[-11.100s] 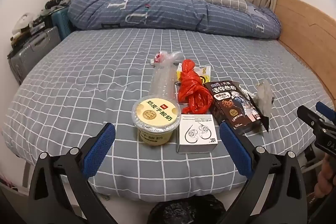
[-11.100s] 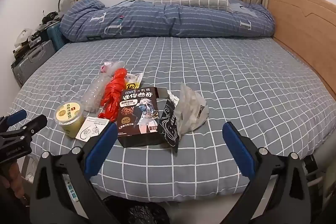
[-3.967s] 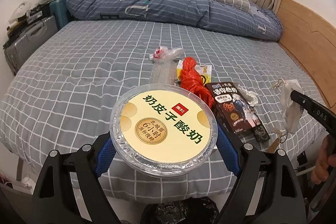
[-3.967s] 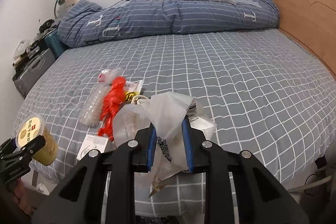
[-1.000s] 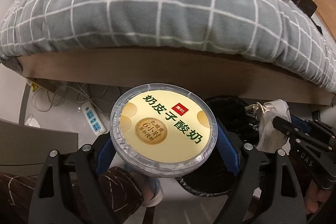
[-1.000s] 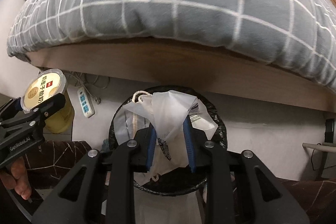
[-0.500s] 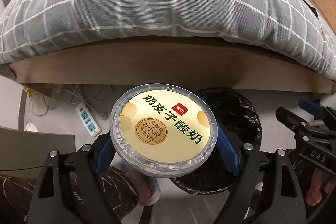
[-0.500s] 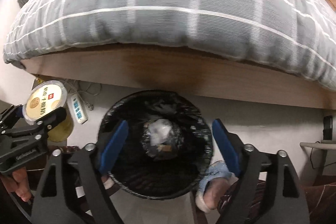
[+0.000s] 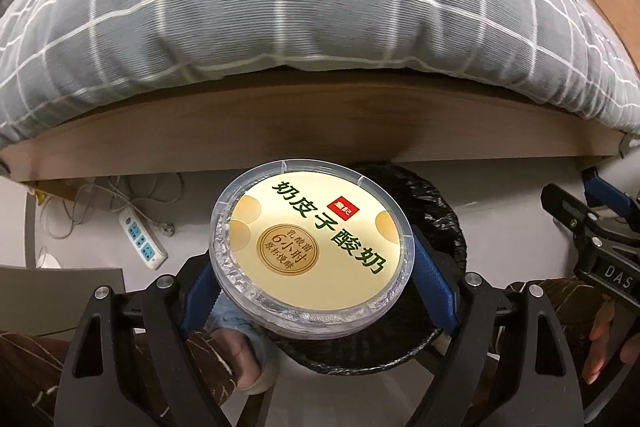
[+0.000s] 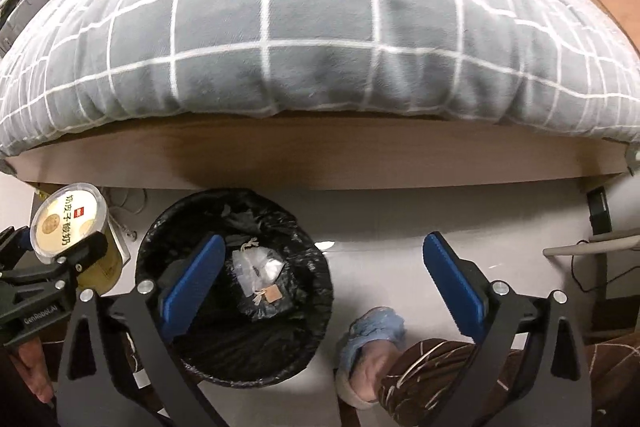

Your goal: Collect trash

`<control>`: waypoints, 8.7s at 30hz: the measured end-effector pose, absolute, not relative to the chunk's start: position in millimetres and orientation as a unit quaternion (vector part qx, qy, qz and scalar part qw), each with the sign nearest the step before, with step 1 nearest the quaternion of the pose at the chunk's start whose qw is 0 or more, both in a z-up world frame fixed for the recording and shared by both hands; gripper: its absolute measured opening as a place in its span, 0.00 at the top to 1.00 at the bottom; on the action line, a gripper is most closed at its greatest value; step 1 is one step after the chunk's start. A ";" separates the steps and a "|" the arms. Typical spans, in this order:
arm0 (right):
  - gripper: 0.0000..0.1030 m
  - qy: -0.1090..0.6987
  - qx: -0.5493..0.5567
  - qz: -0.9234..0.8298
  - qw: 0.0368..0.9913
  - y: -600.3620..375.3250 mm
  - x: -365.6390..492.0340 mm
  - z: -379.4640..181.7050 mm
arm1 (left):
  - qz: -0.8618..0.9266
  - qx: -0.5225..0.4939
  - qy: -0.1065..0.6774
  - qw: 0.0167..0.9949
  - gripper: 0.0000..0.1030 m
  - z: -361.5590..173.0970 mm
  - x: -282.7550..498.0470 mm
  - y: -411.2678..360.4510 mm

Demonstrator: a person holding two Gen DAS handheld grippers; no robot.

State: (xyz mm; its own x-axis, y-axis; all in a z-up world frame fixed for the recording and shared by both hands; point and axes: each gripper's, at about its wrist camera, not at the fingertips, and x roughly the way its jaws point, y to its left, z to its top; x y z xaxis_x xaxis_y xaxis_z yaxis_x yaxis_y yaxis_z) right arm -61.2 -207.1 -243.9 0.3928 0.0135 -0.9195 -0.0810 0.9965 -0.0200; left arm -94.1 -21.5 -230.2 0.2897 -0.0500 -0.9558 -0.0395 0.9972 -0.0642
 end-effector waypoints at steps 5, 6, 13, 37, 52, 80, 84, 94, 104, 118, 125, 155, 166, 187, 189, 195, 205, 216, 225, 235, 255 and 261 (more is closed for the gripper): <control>0.07 0.540 -0.032 0.021 0.841 -217.2 -61.0 -235.5 | -0.008 -0.040 0.595 0.803 0.20 -229.8 -92.9 -26.6; 0.07 0.539 -0.030 0.021 0.841 -217.6 -60.6 -234.1 | -0.009 -0.041 0.594 0.803 0.20 -230.5 -92.5 -26.5; 0.07 0.533 -0.039 0.018 0.845 -214.9 -59.5 -217.9 | -0.006 -0.042 0.588 0.808 0.11 -231.9 -93.6 -25.0; 0.07 0.420 -0.052 0.017 0.906 -220.2 -35.5 -122.6 | 0.028 -0.038 0.472 0.881 0.08 -125.6 -59.7 -21.8; 0.07 0.391 -0.029 0.005 0.920 -253.3 23.8 -85.7 | 0.021 -0.037 0.444 0.895 0.08 -98.3 -7.9 -42.4; 0.13 0.425 -0.017 0.016 0.905 -260.8 183.9 -104.1 | 0.010 -0.019 0.469 0.883 0.10 -109.3 77.3 -58.0; 0.18 0.438 -0.013 0.015 0.899 -256.1 201.3 -113.1 | 0.007 -0.027 0.469 0.883 0.12 -110.0 80.9 -55.3; 0.40 0.466 -0.016 0.030 0.884 -245.0 222.3 -131.5 | -0.005 -0.023 0.478 0.878 0.21 -113.7 85.3 -56.3; 0.66 0.485 0.006 0.047 0.873 -244.7 229.0 -138.9 | 0.000 -0.026 0.482 0.876 0.33 -120.6 86.3 -51.5; 0.82 0.473 0.008 0.042 0.880 -250.7 225.8 -132.4 | 0.000 -0.031 0.481 0.876 0.33 -117.9 84.7 -49.5; 0.82 0.455 0.012 0.041 0.890 -251.6 220.7 -116.6 | 0.005 -0.032 0.469 0.882 0.33 -107.3 81.4 -44.2; 0.82 0.385 -0.004 0.067 0.921 -223.7 125.6 -54.5 | -0.007 -0.043 0.428 0.903 0.33 -57.1 52.5 -21.8; 0.82 0.376 -0.013 0.069 0.924 -215.1 92.1 -46.1 | -0.023 -0.030 0.421 0.906 0.33 -53.3 25.4 -21.6; 0.82 0.389 -0.015 0.084 0.917 -203.9 35.9 -56.6 | -0.021 -0.037 0.428 0.903 0.33 -59.5 -12.3 -22.4; 0.82 0.391 -0.017 0.086 0.916 -202.1 28.0 -59.0 | -0.019 -0.038 0.430 0.902 0.33 -61.1 -17.6 -21.1; 0.82 0.395 -0.025 0.090 0.914 -195.7 5.7 -64.8 | -0.015 -0.036 0.435 0.899 0.33 -66.2 -32.9 -18.6; 0.82 0.410 -0.016 0.100 0.906 -195.5 -25.4 -74.0 | -0.001 -0.041 0.439 0.898 0.33 -69.8 -56.4 -11.3; 0.82 0.421 -0.025 0.099 0.901 -191.3 -52.3 -83.8 | -0.002 -0.049 0.450 0.892 0.33 -71.5 -75.2 -18.5; 0.82 0.418 -0.030 0.096 0.903 -189.9 -69.7 -69.9 | -0.003 -0.054 0.447 0.893 0.33 -51.7 -83.5 -22.4; 0.82 0.431 -0.012 0.090 0.898 -196.5 -87.5 -74.0 | 0.011 -0.059 0.454 0.889 0.33 -55.8 -105.6 -13.8; 0.82 0.466 -0.017 0.082 0.881 -197.0 -121.4 -108.9 | 0.008 -0.056 0.489 0.870 0.33 -90.9 -139.6 -13.5; 0.82 0.480 -0.020 0.084 0.873 -194.8 -121.4 -128.5 | 0.009 -0.055 0.495 0.867 0.33 -108.5 -136.7 -12.5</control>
State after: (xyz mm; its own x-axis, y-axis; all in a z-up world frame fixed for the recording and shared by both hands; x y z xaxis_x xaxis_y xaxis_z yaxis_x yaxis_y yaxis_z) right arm -121.4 -194.8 -128.5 0.5249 0.1271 -0.8416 -0.1665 0.9850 0.0450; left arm -136.7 -12.5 -108.5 0.5108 -0.0393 -0.8588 -0.0693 0.9938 -0.0867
